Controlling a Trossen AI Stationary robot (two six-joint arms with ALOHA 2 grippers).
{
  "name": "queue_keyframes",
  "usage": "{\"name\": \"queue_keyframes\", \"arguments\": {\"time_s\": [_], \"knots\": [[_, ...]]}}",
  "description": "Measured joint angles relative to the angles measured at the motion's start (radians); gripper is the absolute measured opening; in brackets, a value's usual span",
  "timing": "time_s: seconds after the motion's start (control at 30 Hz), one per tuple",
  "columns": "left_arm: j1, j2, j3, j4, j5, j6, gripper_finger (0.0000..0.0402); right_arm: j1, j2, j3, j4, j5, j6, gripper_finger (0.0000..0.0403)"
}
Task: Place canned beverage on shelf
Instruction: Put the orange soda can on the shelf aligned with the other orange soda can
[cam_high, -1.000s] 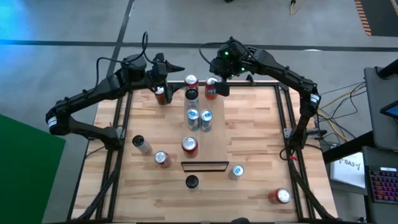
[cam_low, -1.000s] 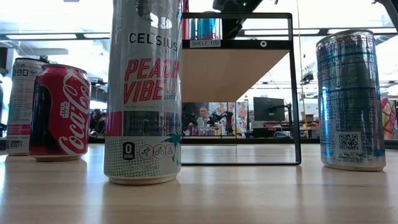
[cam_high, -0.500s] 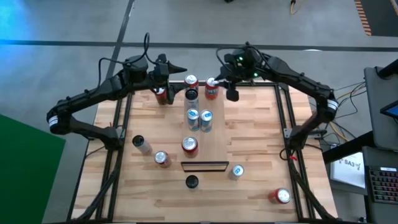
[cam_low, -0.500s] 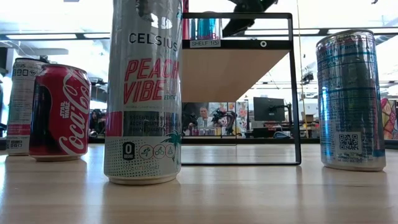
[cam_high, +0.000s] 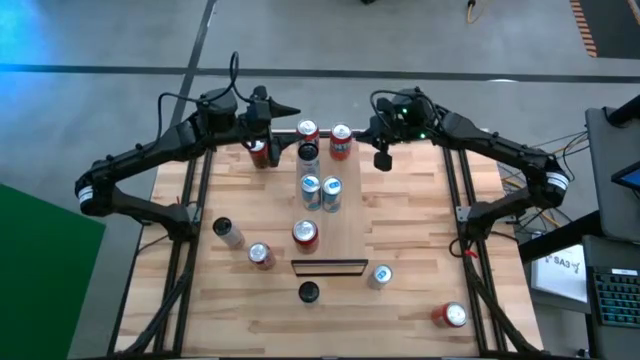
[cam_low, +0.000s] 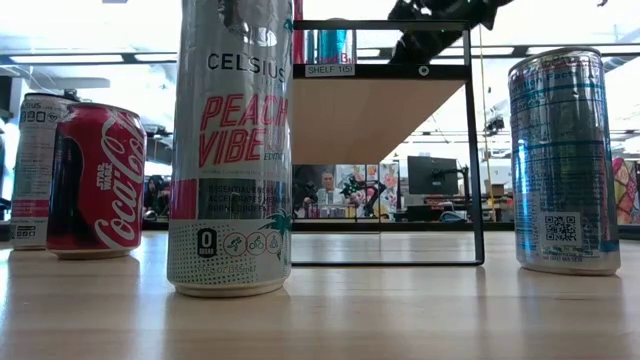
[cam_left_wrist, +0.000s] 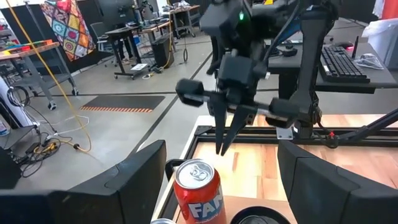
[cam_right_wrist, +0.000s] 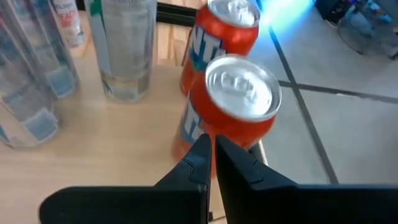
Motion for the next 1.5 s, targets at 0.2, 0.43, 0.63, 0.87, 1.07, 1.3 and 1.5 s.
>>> {"name": "queue_keyframes", "arguments": {"time_s": [0.2, 0.43, 0.63, 0.87, 1.07, 1.3, 1.5], "knots": [[0.000, 0.000, 0.000, 0.008, 0.000, 0.000, 0.0276, -0.044, -0.001, -0.111, 0.134, -0.091, 0.007, 0.0012], [0.000, 0.000, 0.000, 0.007, 0.000, 0.000, 0.0276, -0.074, -0.002, -0.201, 0.246, -0.095, 0.034, 0.0012], [0.000, 0.000, 0.000, 0.007, -0.001, 0.000, 0.0276, -0.078, -0.001, -0.267, 0.342, -0.095, 0.045, 0.0012], [0.000, 0.000, 0.000, 0.007, -0.001, 0.000, 0.0276, -0.077, 0.045, -0.277, 0.397, -0.095, 0.055, 0.0012], [0.000, 0.000, 0.000, 0.006, -0.001, 0.000, 0.0276, -0.077, 0.083, -0.268, 0.409, -0.095, 0.052, 0.0012], [0.000, 0.000, 0.000, 0.007, -0.001, 0.003, 0.0276, -0.077, 0.094, -0.267, 0.416, -0.095, 0.053, 0.0012], [0.000, 0.000, 0.000, 0.016, -0.002, 0.004, 0.0276, -0.076, 0.095, -0.267, 0.425, -0.095, 0.053, 0.0012]]}}
